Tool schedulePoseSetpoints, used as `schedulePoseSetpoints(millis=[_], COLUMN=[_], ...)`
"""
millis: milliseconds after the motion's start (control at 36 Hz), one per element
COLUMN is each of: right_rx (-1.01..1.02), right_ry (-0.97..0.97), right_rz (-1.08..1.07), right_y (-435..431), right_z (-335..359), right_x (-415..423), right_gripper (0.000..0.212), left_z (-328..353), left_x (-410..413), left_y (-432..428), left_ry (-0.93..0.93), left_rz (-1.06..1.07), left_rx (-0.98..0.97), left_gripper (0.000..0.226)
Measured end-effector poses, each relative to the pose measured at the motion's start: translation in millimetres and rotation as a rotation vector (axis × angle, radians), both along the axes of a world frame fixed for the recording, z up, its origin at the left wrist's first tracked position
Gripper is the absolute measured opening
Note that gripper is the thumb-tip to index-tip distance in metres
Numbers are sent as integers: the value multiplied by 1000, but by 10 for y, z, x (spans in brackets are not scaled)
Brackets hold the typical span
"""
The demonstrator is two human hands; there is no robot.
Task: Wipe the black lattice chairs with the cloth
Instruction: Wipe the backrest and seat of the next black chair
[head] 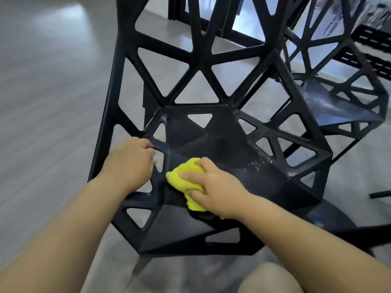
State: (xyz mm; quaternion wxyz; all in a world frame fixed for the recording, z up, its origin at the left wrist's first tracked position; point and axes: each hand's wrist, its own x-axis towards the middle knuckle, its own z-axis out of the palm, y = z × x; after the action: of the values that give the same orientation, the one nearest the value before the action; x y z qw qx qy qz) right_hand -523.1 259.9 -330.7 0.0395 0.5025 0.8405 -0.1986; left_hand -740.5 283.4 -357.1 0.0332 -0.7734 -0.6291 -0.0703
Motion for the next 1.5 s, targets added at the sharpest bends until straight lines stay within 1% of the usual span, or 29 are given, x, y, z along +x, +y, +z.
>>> schedulePoseSetpoints(millis=[83,139,167,194,250,306,361,444,528,583,639,667,722,778,833,917,944,1000,1056,1083,1111,1167,1222,1278,1333,1389,1444,1500], right_rx=[61,125,153,176,209,230,218,134,113,103,73,63,60,103,168,244,253,262,248,229,220,195,173,195,239,280,294,278], right_ry=[-69,-144,-164,-167,-174,-230,-259,-154,-64,-3,31,45,35,-13,-62,-59,-63,-104,-138,-142,-140,-90,-41,-1,28,63,132,206], right_rz=[-191,-381,-489,-591,-711,-712,-621,-495,-249,-100,-40,-34,-79,-205,-405,-702,-757,-800,-752,-691,-599,-414,-325,-275,-224,-132,-15,82], right_y=[126,265,331,384,439,436,396,285,75,-50,-98,-99,-48,66,224,424,468,533,548,526,486,339,187,62,-12,-122,-269,-393], right_z=[-19,-41,-47,-52,-62,-43,6,28,-16,-22,-18,-21,-33,-33,-35,-16,-23,-42,-25,3,27,79,69,11,-57,-93,-101,-134], right_x=[449,769,902,995,1039,914,646,137,-286,-358,-231,-114,166,482,811,1143,1177,1118,891,748,583,214,-101,-297,-332,-265,-127,71], right_gripper=[42,41,40,41,40,36,33,31,32,35,38,40,41,41,41,41,41,37,31,28,26,25,30,34,35,36,37,39], left_z=[16,23,23,13,-4,-12,-5,6,-1,-6,-4,3,7,11,23,21,20,21,20,22,22,22,0,-35,-70,-88,-105,-130], left_x=[54,88,99,103,108,109,110,132,167,182,188,191,210,248,311,414,442,482,496,494,489,485,473,451,412,374,343,316], left_y=[-267,-433,-516,-594,-726,-791,-781,-726,-693,-687,-677,-669,-632,-577,-512,-395,-361,-301,-262,-253,-245,-263,-292,-327,-350,-368,-370,-373], left_ry=[82,103,109,122,158,185,182,141,83,60,63,65,67,67,64,27,20,19,22,11,-3,-33,-78,-173,-271,-314,-304,-239], left_rz=[0,-5,-4,-7,-19,-38,-65,-75,-56,-35,-10,-1,19,44,66,65,65,68,76,79,89,100,96,82,53,22,-3,-8], left_rx=[24,47,60,64,47,13,-16,-30,-3,-1,-19,-22,-30,-43,-38,8,23,34,53,64,73,87,151,252,380,473,496,468], left_gripper=[16,20,24,34,56,67,68,60,51,49,46,40,24,26,27,19,18,14,10,5,5,11,13,21,26,24,19,14])
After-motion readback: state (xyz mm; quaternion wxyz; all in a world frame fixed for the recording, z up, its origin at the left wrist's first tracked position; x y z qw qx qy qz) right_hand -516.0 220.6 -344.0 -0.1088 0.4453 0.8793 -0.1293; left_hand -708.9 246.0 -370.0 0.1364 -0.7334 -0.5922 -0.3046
